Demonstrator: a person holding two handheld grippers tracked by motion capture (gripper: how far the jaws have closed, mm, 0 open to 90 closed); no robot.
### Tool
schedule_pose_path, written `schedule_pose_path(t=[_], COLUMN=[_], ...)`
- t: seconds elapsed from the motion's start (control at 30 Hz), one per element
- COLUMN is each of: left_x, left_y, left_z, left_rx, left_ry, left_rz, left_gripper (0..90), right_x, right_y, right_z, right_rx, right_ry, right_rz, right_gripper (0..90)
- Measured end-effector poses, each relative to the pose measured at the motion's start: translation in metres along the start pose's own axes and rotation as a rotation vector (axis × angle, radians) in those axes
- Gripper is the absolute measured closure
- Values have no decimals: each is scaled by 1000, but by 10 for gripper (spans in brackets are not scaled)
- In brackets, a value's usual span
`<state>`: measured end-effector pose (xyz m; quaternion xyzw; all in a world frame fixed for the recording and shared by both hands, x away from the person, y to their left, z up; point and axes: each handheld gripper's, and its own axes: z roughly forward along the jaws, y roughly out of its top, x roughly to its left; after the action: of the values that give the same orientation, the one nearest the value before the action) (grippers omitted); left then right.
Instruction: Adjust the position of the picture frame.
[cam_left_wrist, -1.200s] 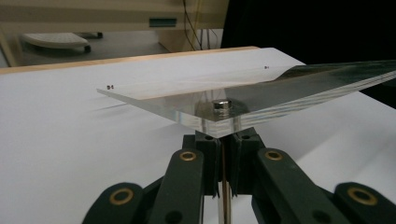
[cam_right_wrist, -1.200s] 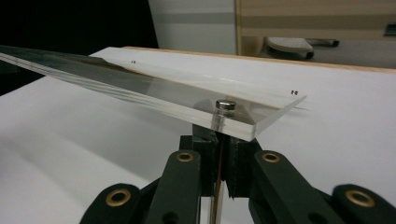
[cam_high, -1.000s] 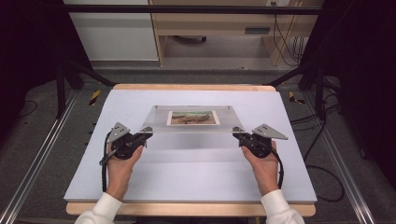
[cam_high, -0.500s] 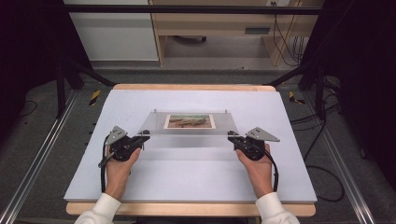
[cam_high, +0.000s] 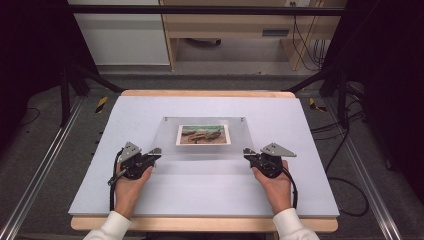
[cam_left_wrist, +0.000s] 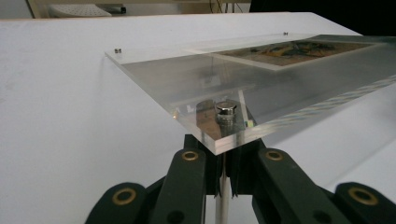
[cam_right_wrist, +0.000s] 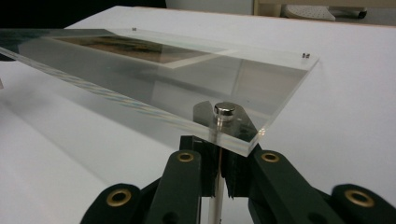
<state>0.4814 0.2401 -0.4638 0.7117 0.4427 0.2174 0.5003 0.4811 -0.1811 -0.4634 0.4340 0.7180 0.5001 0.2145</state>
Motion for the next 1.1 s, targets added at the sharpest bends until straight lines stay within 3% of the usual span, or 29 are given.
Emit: schedule_pose_path(t=[0.3,1.1], left_x=[1,1], left_y=[-6,-13], left_z=[3,7], left_rx=[41,84], left_ry=[-6,-2], left_rz=[15,15], left_gripper=[838,833], right_x=[3,3], right_y=[-7,-15], right_z=[1,4], right_rx=[40,90], right_ry=[-14,-16], right_rz=[2,16], right_gripper=[848,847])
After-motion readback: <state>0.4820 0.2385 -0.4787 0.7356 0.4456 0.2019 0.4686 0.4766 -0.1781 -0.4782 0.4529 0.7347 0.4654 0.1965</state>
